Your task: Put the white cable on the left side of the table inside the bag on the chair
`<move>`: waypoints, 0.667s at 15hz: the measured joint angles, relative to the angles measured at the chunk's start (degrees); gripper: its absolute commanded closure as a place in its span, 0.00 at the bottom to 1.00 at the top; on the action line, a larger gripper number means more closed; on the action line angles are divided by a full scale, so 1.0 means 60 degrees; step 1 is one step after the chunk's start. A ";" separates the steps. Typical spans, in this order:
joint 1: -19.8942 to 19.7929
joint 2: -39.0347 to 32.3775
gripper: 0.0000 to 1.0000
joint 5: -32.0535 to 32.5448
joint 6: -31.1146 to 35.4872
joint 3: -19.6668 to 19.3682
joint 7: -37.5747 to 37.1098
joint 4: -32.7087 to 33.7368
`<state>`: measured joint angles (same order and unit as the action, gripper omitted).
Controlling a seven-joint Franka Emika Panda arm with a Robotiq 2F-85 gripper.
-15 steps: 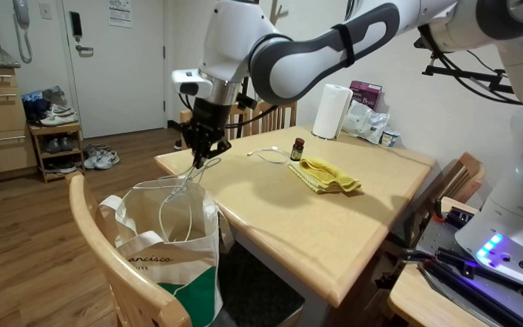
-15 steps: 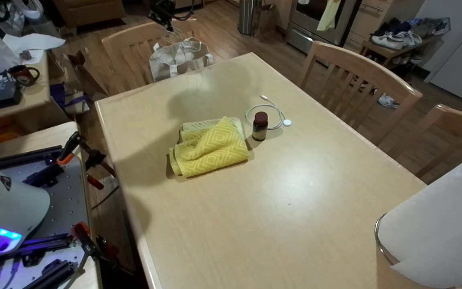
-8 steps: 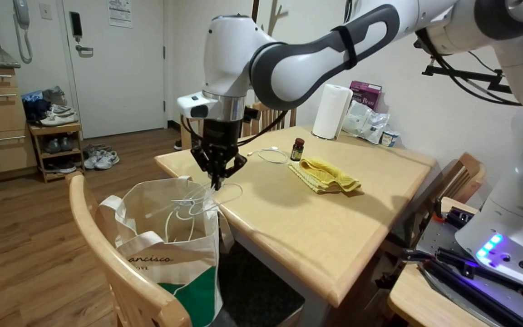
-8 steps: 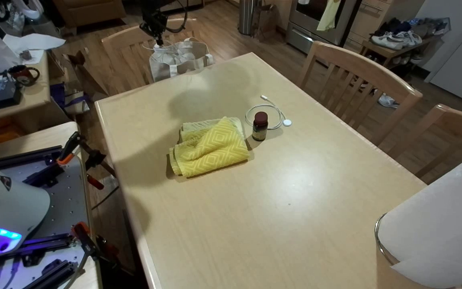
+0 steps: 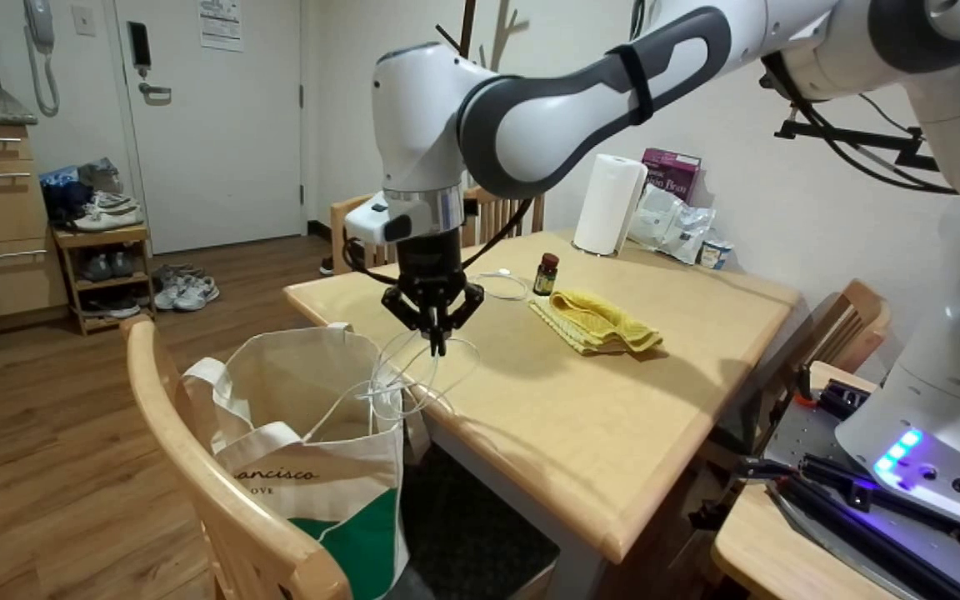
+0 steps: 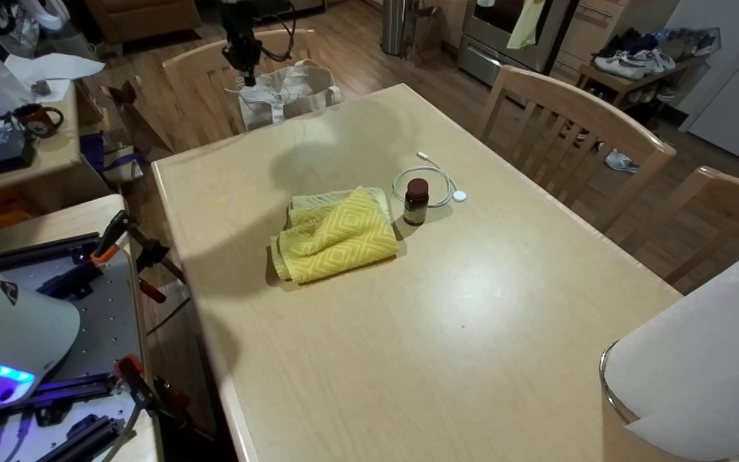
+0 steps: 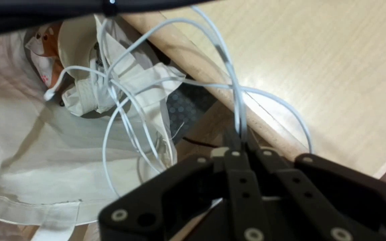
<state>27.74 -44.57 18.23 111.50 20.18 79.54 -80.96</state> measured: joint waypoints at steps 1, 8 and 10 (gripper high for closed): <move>0.0010 0.0000 0.97 0.0041 -0.0087 0.0000 0.0380 0.0055; 0.0430 0.0017 0.97 0.0860 -0.0177 -0.0016 0.2834 0.0895; 0.0578 0.0000 0.97 0.0861 -0.0151 -0.0001 0.3680 0.1122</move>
<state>31.20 -44.56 23.39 110.59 20.17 101.61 -74.22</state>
